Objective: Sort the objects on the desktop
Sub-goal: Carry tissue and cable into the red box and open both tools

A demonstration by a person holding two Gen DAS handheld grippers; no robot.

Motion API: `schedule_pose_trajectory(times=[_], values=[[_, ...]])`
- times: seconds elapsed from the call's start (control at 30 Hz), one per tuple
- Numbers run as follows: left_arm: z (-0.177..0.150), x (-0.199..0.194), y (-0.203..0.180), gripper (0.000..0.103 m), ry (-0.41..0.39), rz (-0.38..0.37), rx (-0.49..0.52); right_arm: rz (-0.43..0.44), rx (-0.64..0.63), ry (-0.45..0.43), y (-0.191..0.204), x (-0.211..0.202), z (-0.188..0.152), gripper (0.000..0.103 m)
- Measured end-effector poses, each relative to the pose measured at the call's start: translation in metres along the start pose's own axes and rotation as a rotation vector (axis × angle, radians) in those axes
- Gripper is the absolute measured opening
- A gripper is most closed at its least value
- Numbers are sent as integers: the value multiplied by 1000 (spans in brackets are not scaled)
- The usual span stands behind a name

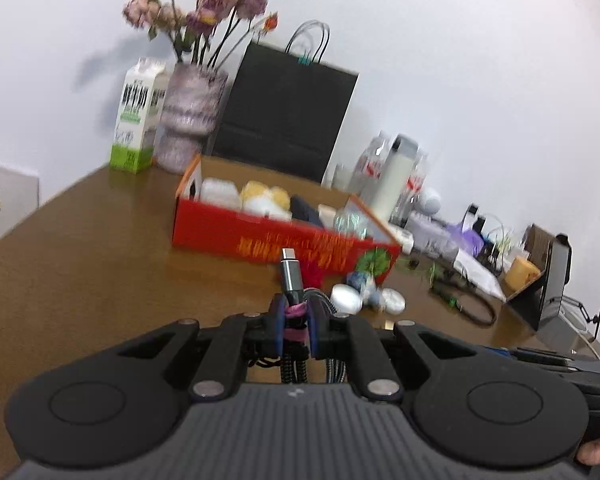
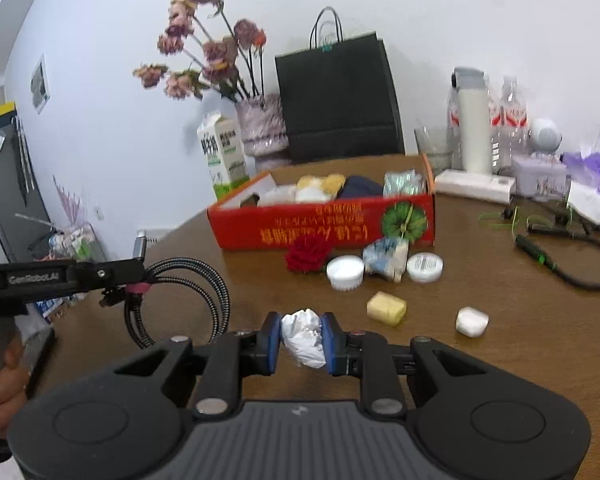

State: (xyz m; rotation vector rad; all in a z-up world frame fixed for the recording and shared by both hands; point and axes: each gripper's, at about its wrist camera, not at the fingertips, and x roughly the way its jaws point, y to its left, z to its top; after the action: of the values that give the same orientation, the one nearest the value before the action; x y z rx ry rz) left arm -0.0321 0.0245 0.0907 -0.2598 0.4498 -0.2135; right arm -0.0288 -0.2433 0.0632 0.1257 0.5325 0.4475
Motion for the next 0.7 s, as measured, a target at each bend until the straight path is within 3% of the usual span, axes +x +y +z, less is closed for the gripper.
schedule_pose_trajectory(times=[0.33, 0.5, 0.6, 0.7], values=[[84, 32, 8, 12, -135, -12, -48, -7, -51, -71, -5, 17, 65, 21], [137, 80, 23, 12, -124, -55, -110, 2, -87, -116, -14, 56, 130, 21], [159, 124, 32, 12, -72, -76, -141, -21, -44, -90, -26, 97, 167, 21], [167, 170, 39, 12, -13, -33, -117, -62, -8, -38, -42, 142, 191, 21]])
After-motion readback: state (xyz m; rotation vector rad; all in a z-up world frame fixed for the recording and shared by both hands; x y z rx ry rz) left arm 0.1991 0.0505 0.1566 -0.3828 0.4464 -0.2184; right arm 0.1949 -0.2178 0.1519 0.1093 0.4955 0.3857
